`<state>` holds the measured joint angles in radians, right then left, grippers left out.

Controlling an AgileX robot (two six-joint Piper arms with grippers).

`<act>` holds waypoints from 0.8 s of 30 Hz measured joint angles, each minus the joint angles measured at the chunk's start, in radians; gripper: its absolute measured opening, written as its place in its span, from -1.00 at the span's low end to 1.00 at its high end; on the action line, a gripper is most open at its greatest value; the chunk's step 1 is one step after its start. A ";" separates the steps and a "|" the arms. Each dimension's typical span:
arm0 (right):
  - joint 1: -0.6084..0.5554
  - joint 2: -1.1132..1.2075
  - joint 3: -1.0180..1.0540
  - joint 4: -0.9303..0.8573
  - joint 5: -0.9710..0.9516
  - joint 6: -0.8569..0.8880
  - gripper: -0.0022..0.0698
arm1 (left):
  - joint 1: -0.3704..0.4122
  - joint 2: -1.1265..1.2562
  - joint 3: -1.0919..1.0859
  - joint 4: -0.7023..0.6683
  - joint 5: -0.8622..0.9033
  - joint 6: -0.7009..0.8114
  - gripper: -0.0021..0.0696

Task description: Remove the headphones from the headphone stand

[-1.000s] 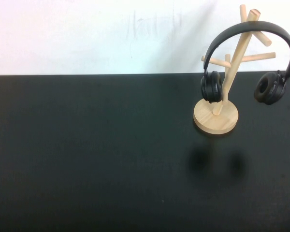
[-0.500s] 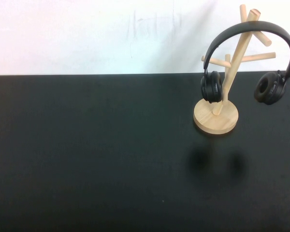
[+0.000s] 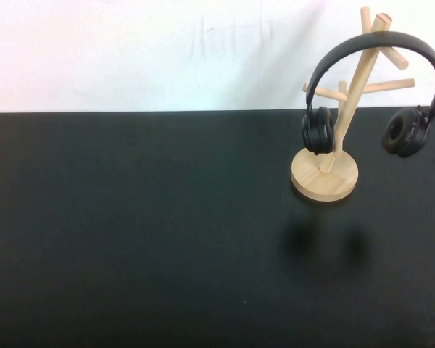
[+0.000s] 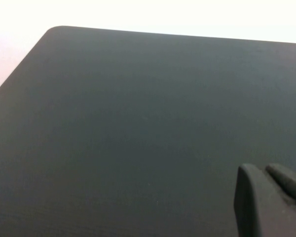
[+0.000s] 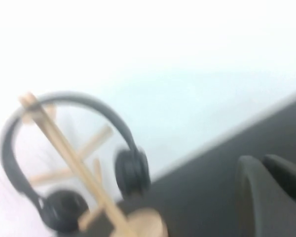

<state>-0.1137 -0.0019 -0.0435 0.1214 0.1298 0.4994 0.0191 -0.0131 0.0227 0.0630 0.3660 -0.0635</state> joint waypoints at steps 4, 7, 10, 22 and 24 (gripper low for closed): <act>0.000 0.126 -0.176 0.057 0.217 -0.160 -0.96 | 0.000 0.000 0.000 0.000 0.000 0.000 -0.96; 0.000 0.268 -0.340 0.116 0.415 -0.346 -0.96 | 0.000 0.000 0.000 0.000 0.000 0.000 -0.95; 0.000 0.424 -0.505 0.113 0.644 -0.441 -0.96 | 0.000 0.000 0.000 0.000 0.000 0.000 -0.95; 0.141 0.940 -0.869 0.114 0.754 -0.644 -0.95 | 0.000 0.000 0.000 0.000 0.000 0.000 -0.95; 0.205 0.990 -0.924 0.068 0.737 -0.653 -0.95 | 0.000 0.000 0.000 0.000 0.000 0.000 -0.95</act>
<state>0.0909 0.9878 -0.9677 0.1889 0.8664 -0.1540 0.0191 -0.0131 0.0227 0.0630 0.3660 -0.0635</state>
